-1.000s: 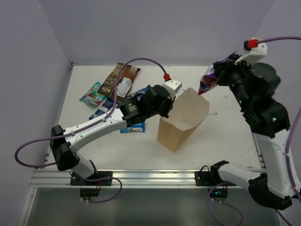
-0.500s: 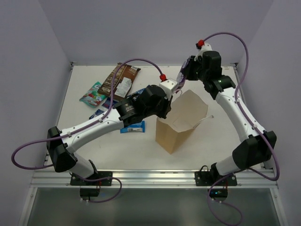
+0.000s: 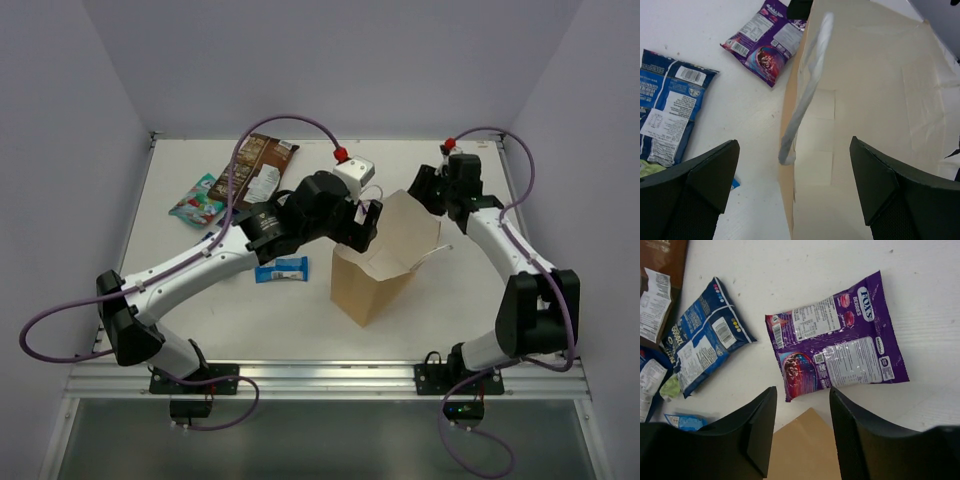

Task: Take the snacks out of the paper bag

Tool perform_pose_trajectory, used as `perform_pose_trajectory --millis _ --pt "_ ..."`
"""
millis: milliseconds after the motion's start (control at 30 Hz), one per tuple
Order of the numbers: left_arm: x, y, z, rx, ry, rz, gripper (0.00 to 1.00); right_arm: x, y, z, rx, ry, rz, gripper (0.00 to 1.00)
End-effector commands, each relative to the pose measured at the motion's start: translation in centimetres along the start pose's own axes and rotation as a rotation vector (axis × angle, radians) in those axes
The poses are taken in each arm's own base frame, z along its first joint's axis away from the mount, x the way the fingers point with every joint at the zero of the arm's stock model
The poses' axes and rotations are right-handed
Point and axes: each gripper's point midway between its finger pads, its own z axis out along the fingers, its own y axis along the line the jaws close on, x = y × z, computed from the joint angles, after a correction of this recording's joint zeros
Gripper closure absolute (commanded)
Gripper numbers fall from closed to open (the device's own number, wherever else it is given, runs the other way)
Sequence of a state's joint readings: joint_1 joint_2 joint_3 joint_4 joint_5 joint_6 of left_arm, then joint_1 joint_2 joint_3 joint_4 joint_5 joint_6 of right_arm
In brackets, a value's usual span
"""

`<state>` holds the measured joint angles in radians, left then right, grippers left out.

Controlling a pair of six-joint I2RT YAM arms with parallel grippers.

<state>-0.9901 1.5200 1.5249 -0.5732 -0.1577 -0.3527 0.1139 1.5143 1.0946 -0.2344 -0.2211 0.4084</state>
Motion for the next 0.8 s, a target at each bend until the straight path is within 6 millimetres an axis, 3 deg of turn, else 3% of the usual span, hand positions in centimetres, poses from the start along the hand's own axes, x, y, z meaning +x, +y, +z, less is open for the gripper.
perform_pose_trajectory --millis 0,33,100,133,167,200,233,300,467,567,700,767 --pt "-4.8 0.3 -3.6 -0.015 -0.118 -0.025 0.00 -3.9 1.2 -6.1 0.036 -0.137 -0.063 0.39" --pt "-4.8 0.4 -3.6 -0.016 -0.119 -0.025 0.00 -3.9 1.2 -6.1 0.036 -0.137 -0.063 0.39" --pt "-6.3 0.7 -5.2 -0.016 -0.159 -0.032 0.00 -5.3 1.4 -8.2 0.068 -0.178 -0.077 0.24" --pt "-7.2 0.7 -6.0 -0.015 -0.186 -0.036 0.00 -6.1 1.4 -10.3 0.100 -0.211 -0.083 0.20" --pt "-8.0 1.1 -7.1 -0.021 -0.214 -0.035 0.00 -6.6 1.4 -11.4 0.120 -0.229 -0.093 0.05" --pt "-8.5 1.5 -7.8 -0.032 -0.231 -0.034 0.00 -7.1 1.4 -12.6 0.139 -0.251 -0.097 0.01" --pt "-9.4 2.0 -8.8 -0.057 -0.263 -0.033 0.00 -8.2 1.5 -15.1 0.172 -0.304 -0.104 0.01" --pt "-10.7 3.2 -10.9 -0.096 -0.312 -0.039 0.00 -9.4 1.5 -17.8 0.208 -0.368 -0.128 0.01" --pt "-13.8 8.3 -16.7 -0.288 -0.433 -0.034 0.00 -13.0 2.2 -27.9 0.285 -0.636 -0.186 0.01" --pt "-14.4 11.3 -19.6 -0.422 -0.466 -0.027 0.00 -14.3 3.1 -32.7 0.294 -0.757 -0.212 0.01" --pt "-14.2 14.8 -24.9 -0.614 -0.529 -0.043 0.00 -14.4 3.9 -39.8 0.297 -0.935 -0.246 0.01" --pt "-13.6 16.3 -27.6 -0.705 -0.557 -0.051 0.00 -14.2 3.9 -42.1 0.312 -0.992 -0.264 0.01"
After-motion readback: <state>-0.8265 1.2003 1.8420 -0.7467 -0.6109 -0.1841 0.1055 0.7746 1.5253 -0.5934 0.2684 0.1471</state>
